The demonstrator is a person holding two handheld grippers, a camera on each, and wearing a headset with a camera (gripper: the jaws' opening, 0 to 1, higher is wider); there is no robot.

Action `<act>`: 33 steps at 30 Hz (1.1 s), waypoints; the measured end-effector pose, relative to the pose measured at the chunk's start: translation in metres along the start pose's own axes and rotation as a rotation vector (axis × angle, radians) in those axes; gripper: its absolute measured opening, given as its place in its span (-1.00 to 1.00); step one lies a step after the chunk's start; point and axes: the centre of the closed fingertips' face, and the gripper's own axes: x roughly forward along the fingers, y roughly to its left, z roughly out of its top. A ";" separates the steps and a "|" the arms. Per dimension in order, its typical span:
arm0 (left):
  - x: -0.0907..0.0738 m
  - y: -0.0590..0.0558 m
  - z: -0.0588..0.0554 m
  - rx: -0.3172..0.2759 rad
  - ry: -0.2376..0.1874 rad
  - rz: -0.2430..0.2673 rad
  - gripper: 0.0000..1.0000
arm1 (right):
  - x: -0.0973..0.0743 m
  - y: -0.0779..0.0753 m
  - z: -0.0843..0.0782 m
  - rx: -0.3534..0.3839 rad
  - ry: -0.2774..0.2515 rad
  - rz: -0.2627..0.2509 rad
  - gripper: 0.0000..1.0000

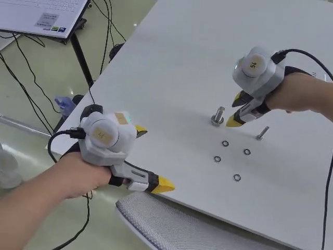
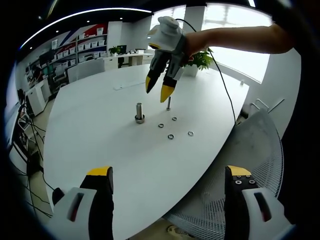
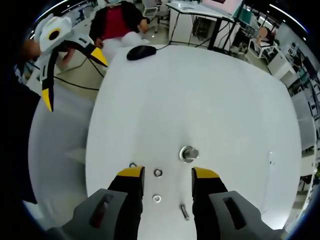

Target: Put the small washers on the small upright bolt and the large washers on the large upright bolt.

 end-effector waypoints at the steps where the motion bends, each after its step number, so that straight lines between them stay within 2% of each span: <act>1: 0.000 0.000 0.001 -0.001 0.000 -0.001 0.86 | -0.001 0.002 -0.001 0.003 -0.002 0.001 -0.22; 6: 0.000 -0.001 0.006 -0.006 -0.013 -0.006 0.92 | -0.005 0.014 -0.004 -0.005 -0.018 -0.001 -0.24; 9: 0.001 -0.002 0.007 -0.014 -0.015 -0.010 0.96 | -0.004 0.020 -0.010 0.003 -0.008 0.007 -0.25; 17: 0.000 -0.002 0.008 -0.010 -0.008 -0.008 0.99 | 0.001 0.027 -0.020 0.027 -0.007 0.019 -0.25; 28: 0.000 -0.003 0.008 -0.009 -0.013 -0.007 0.97 | 0.017 0.019 -0.033 0.053 0.000 -0.001 -0.29; 33: -0.001 -0.002 0.008 -0.008 -0.015 -0.008 0.97 | 0.029 0.020 -0.037 0.058 0.002 0.008 -0.30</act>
